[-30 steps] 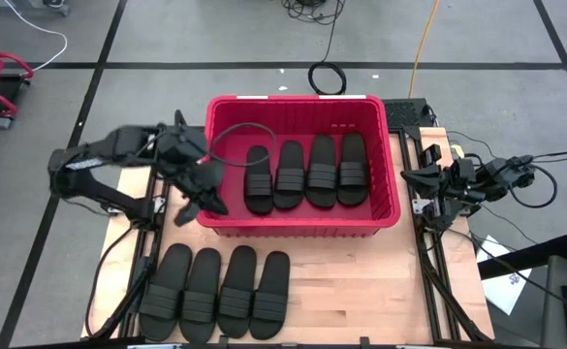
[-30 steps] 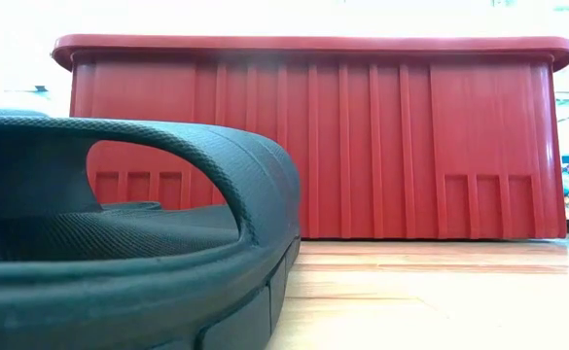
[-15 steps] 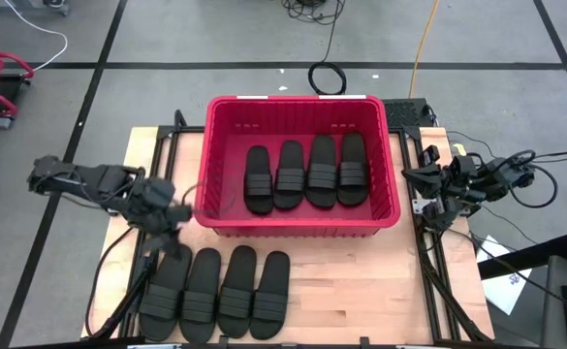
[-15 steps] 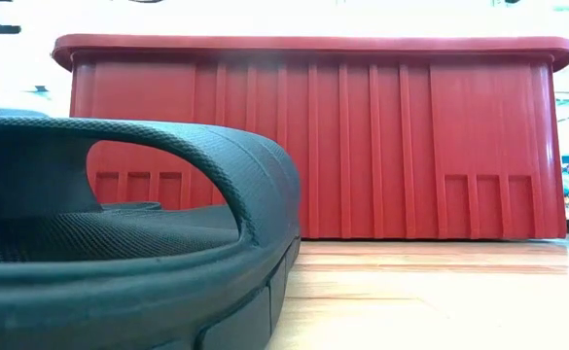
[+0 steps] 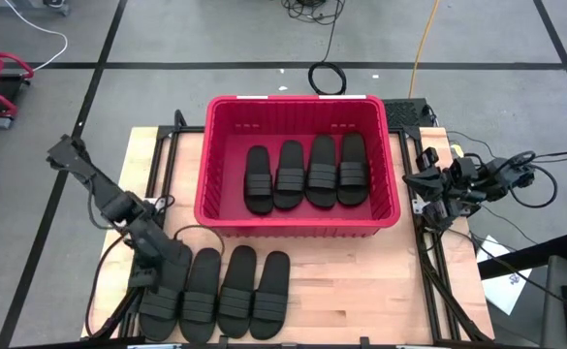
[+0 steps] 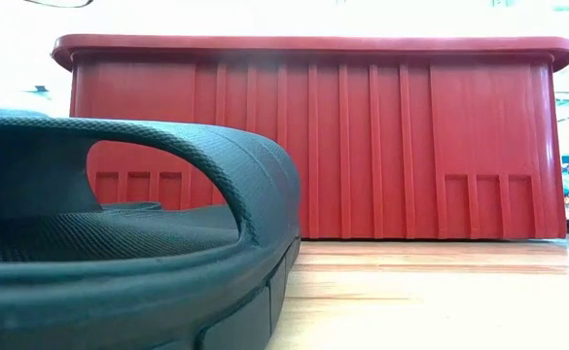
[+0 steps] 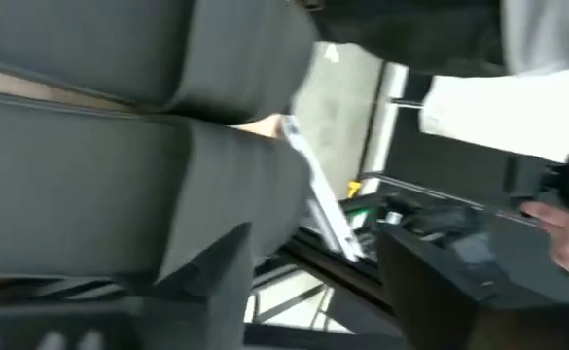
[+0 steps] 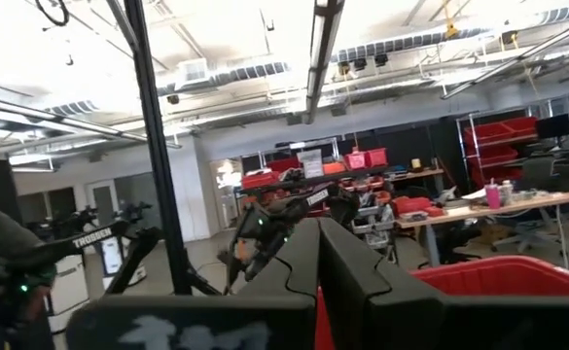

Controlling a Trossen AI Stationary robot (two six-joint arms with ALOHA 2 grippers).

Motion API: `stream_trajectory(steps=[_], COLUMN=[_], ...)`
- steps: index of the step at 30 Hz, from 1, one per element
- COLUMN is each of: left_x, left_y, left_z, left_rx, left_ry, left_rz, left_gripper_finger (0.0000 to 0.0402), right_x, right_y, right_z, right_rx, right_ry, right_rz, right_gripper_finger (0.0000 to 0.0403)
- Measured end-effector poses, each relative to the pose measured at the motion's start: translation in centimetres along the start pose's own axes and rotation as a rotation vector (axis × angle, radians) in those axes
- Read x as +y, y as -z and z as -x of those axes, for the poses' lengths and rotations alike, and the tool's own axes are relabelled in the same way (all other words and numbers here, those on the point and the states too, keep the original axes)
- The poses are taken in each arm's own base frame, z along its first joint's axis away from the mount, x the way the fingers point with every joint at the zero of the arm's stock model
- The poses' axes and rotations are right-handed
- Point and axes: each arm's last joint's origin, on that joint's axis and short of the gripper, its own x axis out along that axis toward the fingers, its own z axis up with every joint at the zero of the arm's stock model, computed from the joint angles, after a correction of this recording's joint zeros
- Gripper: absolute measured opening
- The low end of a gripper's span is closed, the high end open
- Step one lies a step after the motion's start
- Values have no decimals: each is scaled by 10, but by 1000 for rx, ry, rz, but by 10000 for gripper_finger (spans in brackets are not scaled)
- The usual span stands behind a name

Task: Pick and place slides into bin
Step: Put the black slipper into the bin

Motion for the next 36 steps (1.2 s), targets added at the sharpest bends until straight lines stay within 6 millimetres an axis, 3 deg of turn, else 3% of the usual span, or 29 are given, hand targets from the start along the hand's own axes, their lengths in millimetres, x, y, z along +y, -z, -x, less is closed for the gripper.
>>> stream_trajectory(steps=[5, 12, 16, 24, 27, 30, 33, 36], left_x=[14, 34, 47, 63, 68, 65, 62, 58], left_y=[-6, -7, -2, 13, 15, 15, 14, 13], left_z=[-18, -43, -58, -79, -84, -85, -85, -84], left_rx=[-39, -56, 52, 106, 97, 75, 61, 50], left_ry=[-69, -75, 17, 78, 105, 147, 182, 227], left_rz=[-6, -42, 66, 65, 61, 3, -68, -131], left_gripper_finger=[270, 311, 328, 333, 313, 269, 188, 82], right_x=[0, 0, 0, 0, 0, 0, 0, 0], right_y=[0, 0, 0, 0, 0, 0, 0, 0], right_z=[0, 0, 0, 0, 0, 0, 0, 0], right_rx=[1, 0, 0, -3, -4, -4, -4, -4], right_ry=[-1, -1, -2, -2, -2, -2, -2, -2], right_rz=[-28, -77, -110, -137, -137, -137, -137, -136], right_gripper_finger=[0, 0, 0, 0, 0, 0, 0, 0])
